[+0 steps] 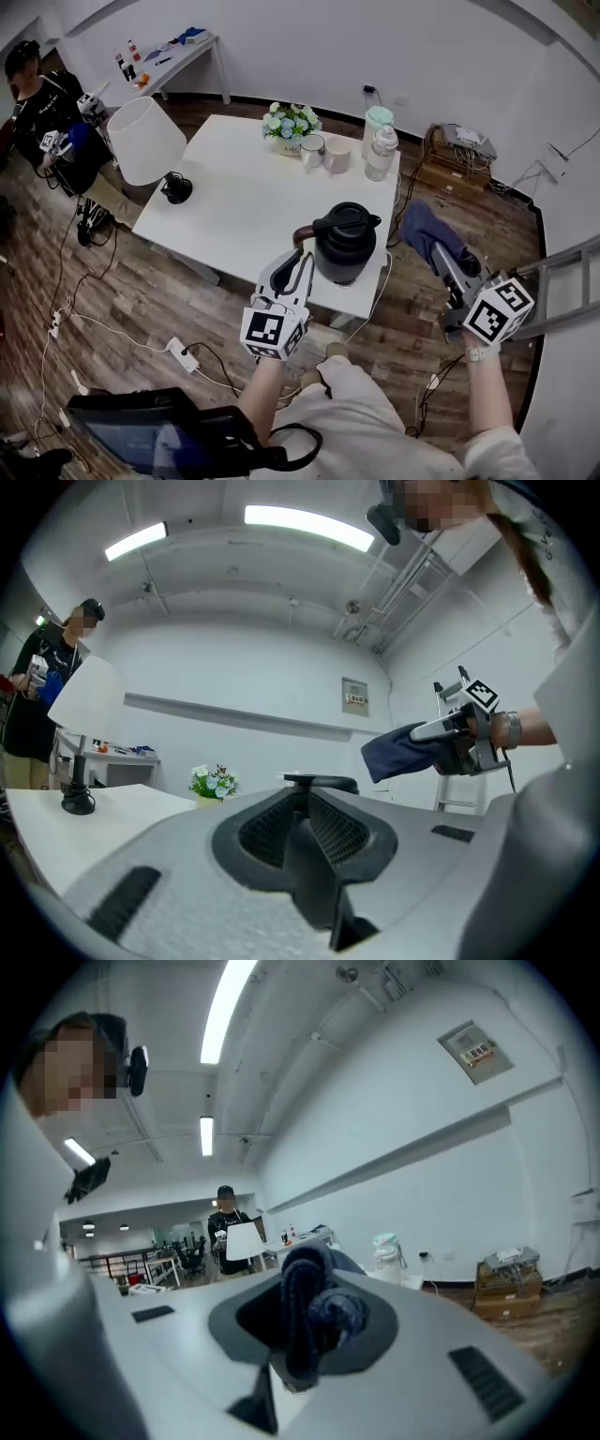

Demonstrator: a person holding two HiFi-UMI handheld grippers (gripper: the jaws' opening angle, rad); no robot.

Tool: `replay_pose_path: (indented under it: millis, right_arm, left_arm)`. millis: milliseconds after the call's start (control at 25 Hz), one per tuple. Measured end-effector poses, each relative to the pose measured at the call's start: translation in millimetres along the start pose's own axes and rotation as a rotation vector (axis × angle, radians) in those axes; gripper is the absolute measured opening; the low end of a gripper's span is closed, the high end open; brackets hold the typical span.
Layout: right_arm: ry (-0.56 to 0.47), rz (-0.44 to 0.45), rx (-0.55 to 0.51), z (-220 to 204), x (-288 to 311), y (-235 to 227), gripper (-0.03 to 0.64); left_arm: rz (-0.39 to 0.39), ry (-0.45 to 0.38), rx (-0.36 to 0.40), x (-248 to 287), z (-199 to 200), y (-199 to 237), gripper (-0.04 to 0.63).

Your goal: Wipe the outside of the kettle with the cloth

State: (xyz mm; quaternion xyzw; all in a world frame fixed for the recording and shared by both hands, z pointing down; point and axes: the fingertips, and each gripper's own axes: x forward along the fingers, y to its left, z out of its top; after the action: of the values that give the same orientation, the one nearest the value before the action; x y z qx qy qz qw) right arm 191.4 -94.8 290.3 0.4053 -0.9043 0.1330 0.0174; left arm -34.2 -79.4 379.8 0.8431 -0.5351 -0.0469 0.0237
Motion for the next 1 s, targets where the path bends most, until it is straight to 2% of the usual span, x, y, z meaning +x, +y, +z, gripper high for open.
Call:
replay_pose_path:
  millis: [160,240,400,600,1000]
  right_arm:
    - [0.039,-0.053,-0.153,-54,-7,47,0.063]
    - [0.059,-0.037,-0.159,-82,-3,72,0.061]
    - [0.089,-0.026,-0.142,-119,-6,105,0.061]
    - [0.103,-0.050,-0.161,-135,-19,114,0.061]
    - [0.091,-0.051,-0.209,-138,-45,129,0.061]
  left_arm:
    - [-0.072,0.004,-0.006,-11,3,-40,0.031]
    - [-0.096,0.010,-0.001,-21,1,-51,0.009]
    - [-0.122,0.018,-0.012,-40,-5,-67,0.008]
    - [-0.120,0.024,-0.032,-60,-12,-79,0.008]
    - [-0.065,-0.007,-0.040,-90,-5,-93,0.008]
